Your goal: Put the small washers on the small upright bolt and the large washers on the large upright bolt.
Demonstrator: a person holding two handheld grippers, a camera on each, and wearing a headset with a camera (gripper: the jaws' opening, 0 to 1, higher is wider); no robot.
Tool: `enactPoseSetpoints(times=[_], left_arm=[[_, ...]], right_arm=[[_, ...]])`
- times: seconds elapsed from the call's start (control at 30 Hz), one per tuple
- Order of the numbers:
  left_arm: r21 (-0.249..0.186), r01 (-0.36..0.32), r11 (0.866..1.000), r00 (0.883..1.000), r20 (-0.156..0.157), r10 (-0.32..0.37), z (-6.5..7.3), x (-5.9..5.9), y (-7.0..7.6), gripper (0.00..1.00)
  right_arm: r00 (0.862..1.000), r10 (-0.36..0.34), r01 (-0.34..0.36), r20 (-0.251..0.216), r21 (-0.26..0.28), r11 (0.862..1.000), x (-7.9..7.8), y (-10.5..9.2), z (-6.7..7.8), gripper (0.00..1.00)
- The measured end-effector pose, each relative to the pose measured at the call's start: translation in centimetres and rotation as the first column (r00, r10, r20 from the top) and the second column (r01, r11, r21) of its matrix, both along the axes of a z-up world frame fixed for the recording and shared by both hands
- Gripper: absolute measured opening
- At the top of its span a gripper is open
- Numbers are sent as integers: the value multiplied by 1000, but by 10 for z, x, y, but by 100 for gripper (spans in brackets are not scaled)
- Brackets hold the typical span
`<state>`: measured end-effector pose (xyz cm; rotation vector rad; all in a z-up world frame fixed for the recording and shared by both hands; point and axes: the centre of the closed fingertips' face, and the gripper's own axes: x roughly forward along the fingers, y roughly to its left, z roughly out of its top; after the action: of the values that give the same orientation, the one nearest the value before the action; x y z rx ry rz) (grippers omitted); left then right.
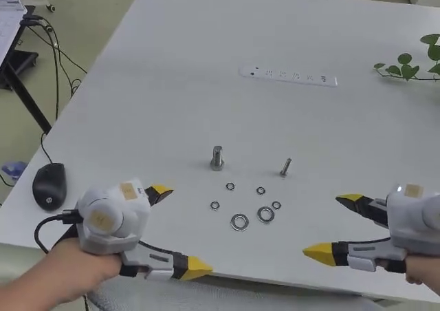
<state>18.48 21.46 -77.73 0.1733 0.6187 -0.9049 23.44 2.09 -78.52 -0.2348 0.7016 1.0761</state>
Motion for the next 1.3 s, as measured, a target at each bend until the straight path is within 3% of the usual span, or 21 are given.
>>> enactPoseSetpoints(times=[0.23,0.4,0.57,0.77,0.87,0.9,1.1,1.3], left_arm=[[7,8,1000,1000,2,-8,-4,1,1,99],[15,15,1000,1000,-3,-14,-9,-1,2,99],[11,13,1000,1000,-3,-13,-7,0,3,98],[21,16,1000,1000,6,-16,-6,3,5,96],[43,27,999,1000,4,-27,-9,3,7,96],[46,29,999,1000,4,-29,-9,3,6,96],[51,38,998,999,1,-38,-10,4,7,95],[49,36,998,999,-3,-36,-10,5,10,95]], right_arm=[[998,63,-63,8,-48,997,4,12,-2,83],[992,127,-125,18,-96,987,8,19,-4,81],[979,202,-196,26,-157,968,12,26,-8,77],[966,257,-246,36,-188,951,18,37,-9,76],[955,294,-281,26,-225,933,19,40,-15,74],[947,320,-305,24,-248,920,19,40,-18,72],[923,385,-367,7,-295,882,21,48,-29,69],[887,461,-432,-4,-360,827,22,53,-36,65]])
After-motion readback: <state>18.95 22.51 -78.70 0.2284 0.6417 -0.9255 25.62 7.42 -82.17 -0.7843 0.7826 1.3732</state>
